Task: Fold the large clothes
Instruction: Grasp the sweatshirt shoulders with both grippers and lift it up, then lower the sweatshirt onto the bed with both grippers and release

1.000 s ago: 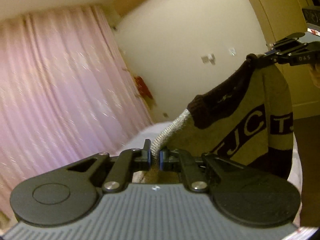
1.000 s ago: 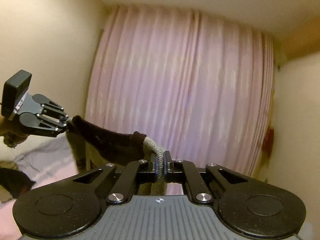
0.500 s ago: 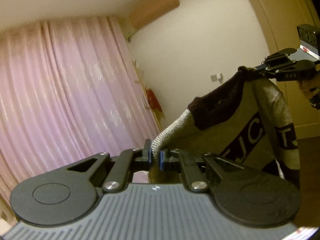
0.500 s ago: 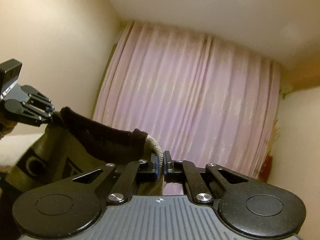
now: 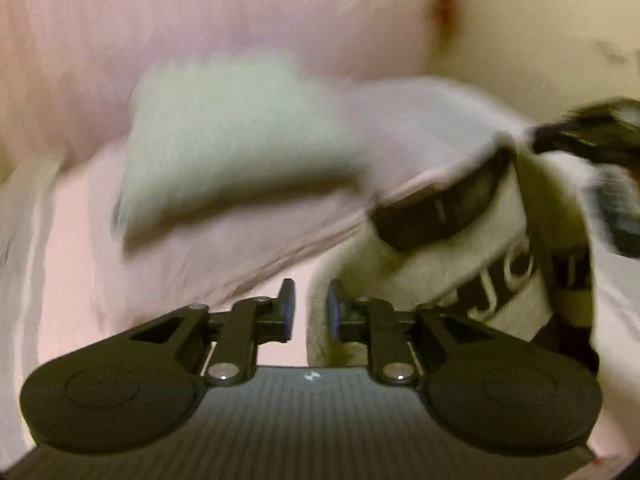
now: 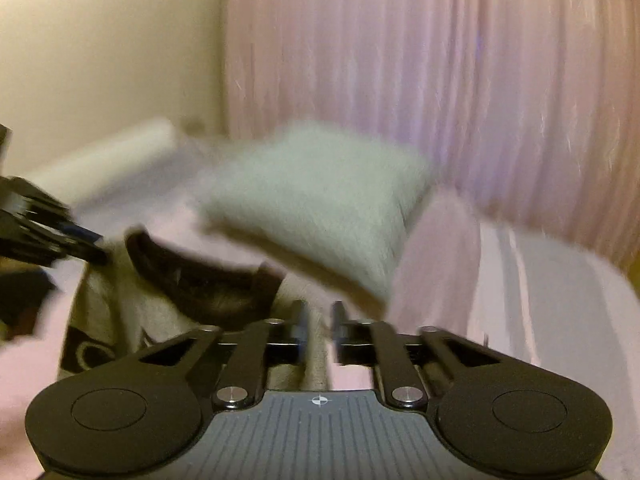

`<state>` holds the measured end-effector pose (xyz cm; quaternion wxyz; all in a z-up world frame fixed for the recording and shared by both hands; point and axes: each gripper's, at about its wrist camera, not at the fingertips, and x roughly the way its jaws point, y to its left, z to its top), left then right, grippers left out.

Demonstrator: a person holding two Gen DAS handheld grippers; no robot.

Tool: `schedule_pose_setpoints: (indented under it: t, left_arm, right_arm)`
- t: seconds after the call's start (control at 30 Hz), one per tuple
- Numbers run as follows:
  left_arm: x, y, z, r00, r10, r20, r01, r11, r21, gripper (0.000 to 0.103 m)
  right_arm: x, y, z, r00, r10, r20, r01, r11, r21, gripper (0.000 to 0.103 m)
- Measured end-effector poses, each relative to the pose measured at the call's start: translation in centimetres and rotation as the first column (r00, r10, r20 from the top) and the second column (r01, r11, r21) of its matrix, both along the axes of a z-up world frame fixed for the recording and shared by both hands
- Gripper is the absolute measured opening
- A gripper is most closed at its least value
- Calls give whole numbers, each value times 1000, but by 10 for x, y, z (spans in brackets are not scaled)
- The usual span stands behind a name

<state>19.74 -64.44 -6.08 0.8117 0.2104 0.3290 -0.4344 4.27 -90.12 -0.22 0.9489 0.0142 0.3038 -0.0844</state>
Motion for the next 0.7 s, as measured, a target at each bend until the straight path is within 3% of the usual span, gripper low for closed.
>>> schedule_pose_setpoints:
  t: [0.1, 0.23, 0.3, 0.4, 0.57, 0.7]
  left_arm:
    - [22, 14, -58, 985, 157, -69, -157, 988, 3, 14]
    - [3, 47, -96, 968, 203, -145, -198, 979, 50, 15]
    - [-12, 32, -114, 953, 224, -205, -217, 974, 59, 22]
    - [-42, 57, -131, 935, 244, -259, -237, 970, 58, 29]
    - [-100, 90, -150, 908, 245, -341, -231, 970, 81, 40]
    - [-143, 114, -173, 846, 250, -470, -233, 968, 95, 42]
  right_arm:
    - [22, -27, -64, 998, -65, -22, 66, 996, 58, 33]
    - [-3, -40, -124, 991, -95, -98, 107, 985, 132, 38]
    - [-24, -29, -138, 982, -128, -138, 152, 972, 177, 39]
    - [-69, -6, -151, 963, -179, -203, 229, 939, 257, 40]
    - [-147, 49, -150, 925, -249, -285, 335, 889, 311, 41]
    - [-194, 106, -158, 901, -283, -328, 390, 859, 331, 45]
